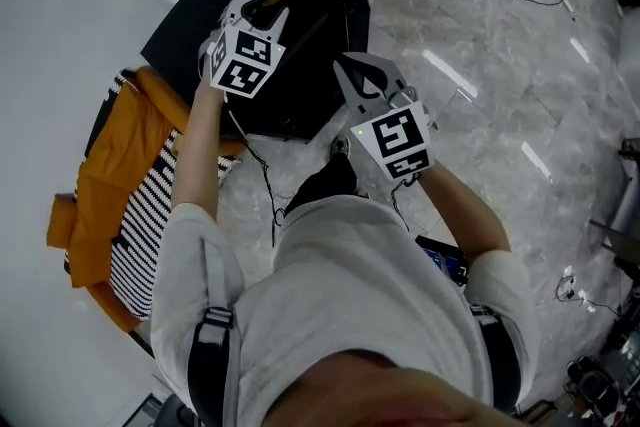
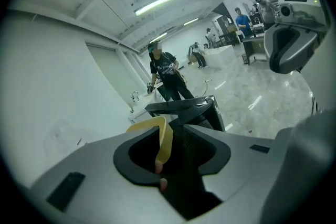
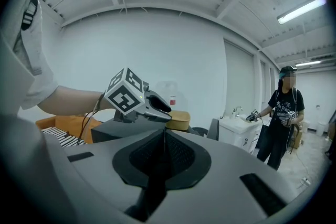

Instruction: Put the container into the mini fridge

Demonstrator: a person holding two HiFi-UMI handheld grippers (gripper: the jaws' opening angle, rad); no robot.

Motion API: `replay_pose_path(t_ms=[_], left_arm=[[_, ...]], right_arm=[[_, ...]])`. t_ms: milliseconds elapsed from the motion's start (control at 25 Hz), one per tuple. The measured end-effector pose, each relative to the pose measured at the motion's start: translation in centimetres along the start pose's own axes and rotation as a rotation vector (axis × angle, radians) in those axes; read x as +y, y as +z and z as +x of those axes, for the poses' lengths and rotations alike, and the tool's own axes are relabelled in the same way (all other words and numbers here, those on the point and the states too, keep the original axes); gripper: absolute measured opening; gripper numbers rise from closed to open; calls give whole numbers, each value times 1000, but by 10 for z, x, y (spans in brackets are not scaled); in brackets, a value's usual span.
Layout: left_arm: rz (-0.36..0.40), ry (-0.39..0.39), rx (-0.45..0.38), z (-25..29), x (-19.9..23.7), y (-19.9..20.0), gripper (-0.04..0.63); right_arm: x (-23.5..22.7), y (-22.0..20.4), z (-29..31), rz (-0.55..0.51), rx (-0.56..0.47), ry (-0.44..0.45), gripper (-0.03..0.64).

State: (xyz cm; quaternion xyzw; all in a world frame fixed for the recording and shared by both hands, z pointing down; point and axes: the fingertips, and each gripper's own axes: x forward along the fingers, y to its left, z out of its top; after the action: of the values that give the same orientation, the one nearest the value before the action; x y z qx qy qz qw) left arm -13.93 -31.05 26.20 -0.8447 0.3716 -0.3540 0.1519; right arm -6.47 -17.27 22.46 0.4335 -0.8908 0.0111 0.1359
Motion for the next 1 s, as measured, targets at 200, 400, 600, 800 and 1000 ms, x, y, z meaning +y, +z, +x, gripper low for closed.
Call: replay_pose_path(t_ms=[200, 400, 600, 800, 1000], left_arm=[[108, -4, 121, 21, 8, -15, 120], [203, -39, 216, 36, 7, -28, 117], [280, -85, 291, 43, 3, -33, 114], [330, -101, 329, 49, 4, -38, 114], [379, -84, 327, 52, 6, -40, 77]], right_arm=[[-8, -7, 14, 14, 17, 5, 40], [-13, -12, 27, 32, 21, 2, 40], [-17, -9, 35, 23, 32, -8, 40], [-18, -5, 42, 7, 49, -14, 40], [-23, -1, 48, -9, 63, -30, 40]])
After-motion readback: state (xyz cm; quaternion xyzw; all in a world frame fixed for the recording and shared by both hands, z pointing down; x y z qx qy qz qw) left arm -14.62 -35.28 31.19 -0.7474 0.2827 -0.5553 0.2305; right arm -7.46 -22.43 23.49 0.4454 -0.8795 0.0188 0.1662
